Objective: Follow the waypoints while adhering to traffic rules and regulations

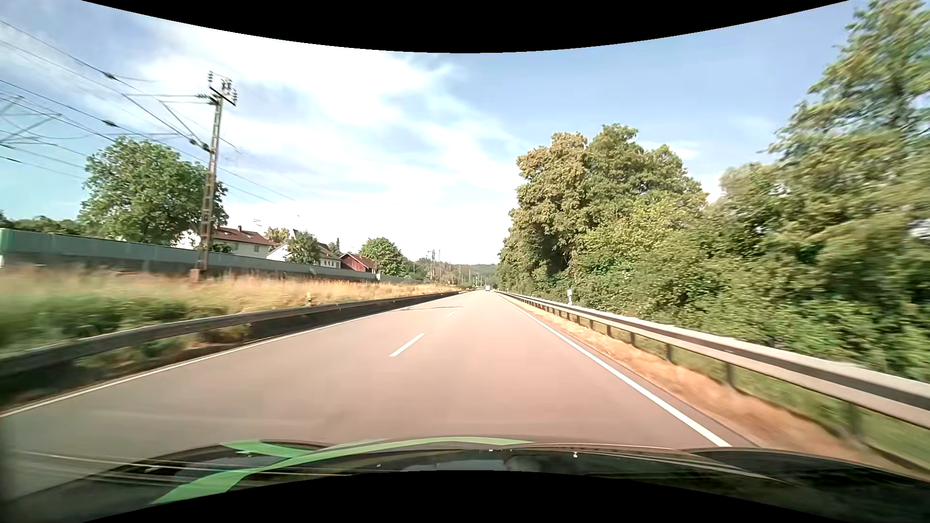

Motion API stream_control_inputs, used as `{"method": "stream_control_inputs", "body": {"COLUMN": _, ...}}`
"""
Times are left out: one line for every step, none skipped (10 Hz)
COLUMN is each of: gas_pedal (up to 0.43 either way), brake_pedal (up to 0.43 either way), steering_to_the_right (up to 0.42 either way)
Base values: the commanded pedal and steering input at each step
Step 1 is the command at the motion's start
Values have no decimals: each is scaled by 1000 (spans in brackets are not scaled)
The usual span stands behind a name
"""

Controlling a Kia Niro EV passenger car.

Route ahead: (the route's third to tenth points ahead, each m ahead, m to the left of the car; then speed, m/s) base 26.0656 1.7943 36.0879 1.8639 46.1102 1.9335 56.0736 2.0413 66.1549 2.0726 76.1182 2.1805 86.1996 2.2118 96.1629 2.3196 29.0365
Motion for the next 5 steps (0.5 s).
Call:
{"method": "stream_control_inputs", "body": {"gas_pedal": 268, "brake_pedal": 0, "steering_to_the_right": 0}}
{"method": "stream_control_inputs", "body": {"gas_pedal": 280, "brake_pedal": 0, "steering_to_the_right": 0}}
{"method": "stream_control_inputs", "body": {"gas_pedal": 299, "brake_pedal": 0, "steering_to_the_right": -1}}
{"method": "stream_control_inputs", "body": {"gas_pedal": 311, "brake_pedal": 0, "steering_to_the_right": -1}}
{"method": "stream_control_inputs", "body": {"gas_pedal": 311, "brake_pedal": 0, "steering_to_the_right": -1}}
